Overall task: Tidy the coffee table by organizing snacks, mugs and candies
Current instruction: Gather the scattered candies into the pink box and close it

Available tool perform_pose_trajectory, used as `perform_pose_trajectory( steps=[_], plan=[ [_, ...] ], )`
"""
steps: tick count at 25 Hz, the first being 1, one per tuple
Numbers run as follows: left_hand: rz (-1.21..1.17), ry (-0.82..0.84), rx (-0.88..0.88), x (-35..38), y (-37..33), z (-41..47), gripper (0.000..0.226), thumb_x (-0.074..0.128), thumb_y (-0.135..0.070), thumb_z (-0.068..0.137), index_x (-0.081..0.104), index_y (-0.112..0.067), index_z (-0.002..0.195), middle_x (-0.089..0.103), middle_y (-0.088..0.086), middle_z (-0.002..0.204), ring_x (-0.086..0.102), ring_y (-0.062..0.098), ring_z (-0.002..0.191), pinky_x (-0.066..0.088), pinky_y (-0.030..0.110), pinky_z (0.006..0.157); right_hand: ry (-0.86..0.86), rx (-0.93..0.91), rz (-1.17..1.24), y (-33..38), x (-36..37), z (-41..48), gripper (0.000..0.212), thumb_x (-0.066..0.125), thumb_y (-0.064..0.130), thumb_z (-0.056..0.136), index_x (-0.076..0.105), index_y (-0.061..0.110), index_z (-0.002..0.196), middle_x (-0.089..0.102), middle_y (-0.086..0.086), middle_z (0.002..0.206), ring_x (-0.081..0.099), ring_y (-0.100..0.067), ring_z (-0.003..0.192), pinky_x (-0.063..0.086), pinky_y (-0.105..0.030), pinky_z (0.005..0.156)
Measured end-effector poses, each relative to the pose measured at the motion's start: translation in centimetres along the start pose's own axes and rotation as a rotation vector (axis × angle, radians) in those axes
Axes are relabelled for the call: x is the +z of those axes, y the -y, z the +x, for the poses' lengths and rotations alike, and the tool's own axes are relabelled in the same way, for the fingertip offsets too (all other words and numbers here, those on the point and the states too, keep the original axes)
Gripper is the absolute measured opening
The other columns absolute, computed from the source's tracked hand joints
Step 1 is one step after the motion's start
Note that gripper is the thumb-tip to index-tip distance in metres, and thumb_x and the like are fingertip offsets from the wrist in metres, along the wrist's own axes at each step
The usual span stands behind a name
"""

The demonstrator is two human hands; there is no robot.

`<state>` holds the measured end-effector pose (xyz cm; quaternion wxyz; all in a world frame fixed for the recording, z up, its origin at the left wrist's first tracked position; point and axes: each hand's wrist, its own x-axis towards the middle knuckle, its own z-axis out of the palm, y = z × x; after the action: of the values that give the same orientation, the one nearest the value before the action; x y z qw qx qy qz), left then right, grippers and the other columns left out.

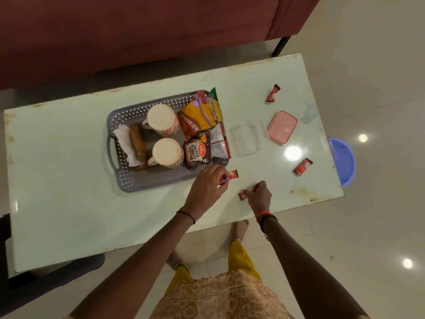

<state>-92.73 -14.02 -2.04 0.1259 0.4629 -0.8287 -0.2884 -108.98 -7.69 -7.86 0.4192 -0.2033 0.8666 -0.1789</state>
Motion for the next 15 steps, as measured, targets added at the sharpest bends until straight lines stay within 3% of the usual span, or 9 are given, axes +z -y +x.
perform_pose_trajectory(
  steps=[4,9,15],
  plan=[
    [-0.034,0.008,-0.024,0.7,-2.5,3.7,0.008,0.056,-0.024,0.090,0.055,-0.017,0.091,0.059,-0.001,0.089,0.052,0.012,0.083,0.049,0.025,0.072,0.087,0.019,0.043,-0.4,-2.4,1.1,0.032,0.074,0.006,0.075,0.042,0.010,0.078,0.043,0.004,0.067,0.041,-0.018,0.066,0.034,-0.018,0.052],
    [0.025,0.000,-0.076,2.2,-5.1,9.4,0.010,0.058,-0.024,0.089,0.056,-0.014,0.092,0.061,0.003,0.090,0.056,0.018,0.081,0.048,0.028,0.066,0.100,0.023,0.049,-0.5,-6.7,3.3,0.035,0.074,0.011,0.078,0.041,0.016,0.068,0.047,0.003,0.066,0.043,-0.016,0.064,0.032,-0.018,0.051],
    [0.138,0.000,-0.296,5.1,-5.1,15.7,0.018,0.056,-0.025,0.090,0.060,-0.009,0.096,0.062,0.013,0.097,0.058,0.030,0.091,0.045,0.037,0.072,0.101,0.011,0.171,0.3,-10.7,5.8,0.025,0.074,0.012,0.078,0.050,0.008,0.076,0.054,-0.005,0.072,0.048,-0.020,0.064,0.041,-0.022,0.056]
  ],
)
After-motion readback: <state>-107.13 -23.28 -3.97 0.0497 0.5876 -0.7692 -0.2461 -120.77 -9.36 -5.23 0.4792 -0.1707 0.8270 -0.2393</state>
